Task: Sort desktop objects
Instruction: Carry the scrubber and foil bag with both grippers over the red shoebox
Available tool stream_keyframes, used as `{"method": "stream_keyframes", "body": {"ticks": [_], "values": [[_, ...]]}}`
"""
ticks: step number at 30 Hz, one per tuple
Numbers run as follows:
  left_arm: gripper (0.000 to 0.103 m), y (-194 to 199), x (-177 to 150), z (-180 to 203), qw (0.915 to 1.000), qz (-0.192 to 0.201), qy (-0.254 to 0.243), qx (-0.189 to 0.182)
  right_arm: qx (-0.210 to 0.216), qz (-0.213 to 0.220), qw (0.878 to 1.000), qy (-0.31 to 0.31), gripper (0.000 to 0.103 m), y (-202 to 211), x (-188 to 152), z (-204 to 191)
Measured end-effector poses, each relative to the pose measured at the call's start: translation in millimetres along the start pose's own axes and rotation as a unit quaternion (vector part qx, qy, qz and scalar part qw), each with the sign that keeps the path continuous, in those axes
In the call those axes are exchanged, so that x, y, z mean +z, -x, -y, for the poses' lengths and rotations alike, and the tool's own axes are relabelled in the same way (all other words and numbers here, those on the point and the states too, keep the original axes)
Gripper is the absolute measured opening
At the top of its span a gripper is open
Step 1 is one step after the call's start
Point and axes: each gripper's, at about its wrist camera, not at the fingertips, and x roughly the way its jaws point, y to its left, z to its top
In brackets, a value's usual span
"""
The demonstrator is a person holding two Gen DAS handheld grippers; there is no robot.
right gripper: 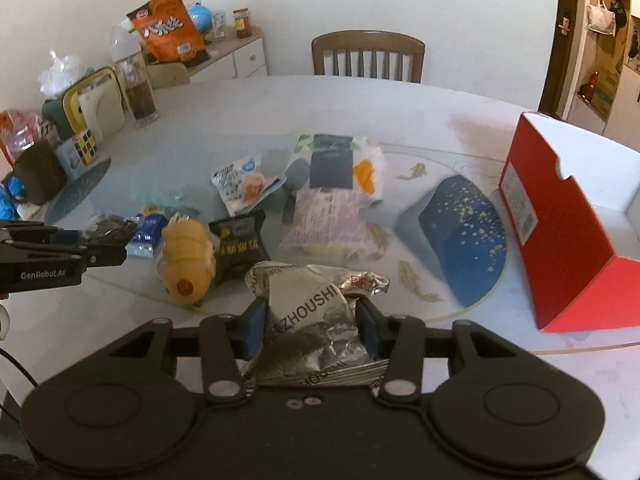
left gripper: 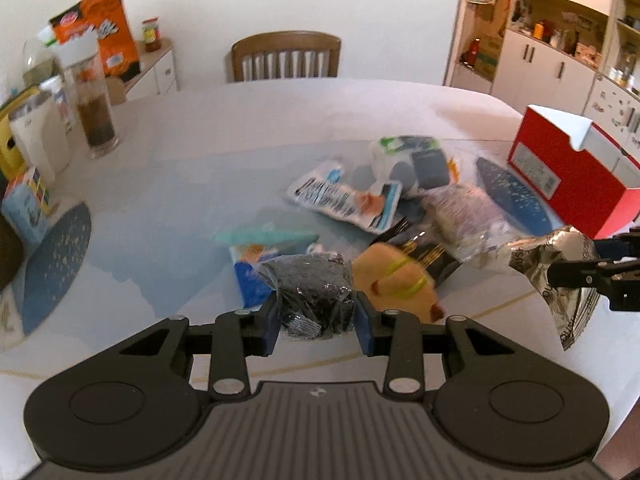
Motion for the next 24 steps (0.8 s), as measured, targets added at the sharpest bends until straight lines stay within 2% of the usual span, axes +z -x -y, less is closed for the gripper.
{"method": "stream_keyframes", "body": {"ticks": [6, 12, 24], "values": [[0.036, 11.5, 25.2, 14.4, 0.9995, 0.02, -0.023, -0.01, -0.002, 0.016, 1.0, -0.014, 0.046, 20.6, 15.0, 11.8], [0.036, 17.9, 49.0, 37.7, 0.9978, 0.032, -0.045, -0.037, -0.002, 0.038, 0.999, -0.031, 0.046, 40.4, 31.3, 31.1], [0.036, 8.1, 97.8, 118.9, 0.9892, 0.059, -0.098, -0.092, -0.028, 0.061, 0.995, -0.075, 0.046, 62.4, 43.7, 100.1]]}}
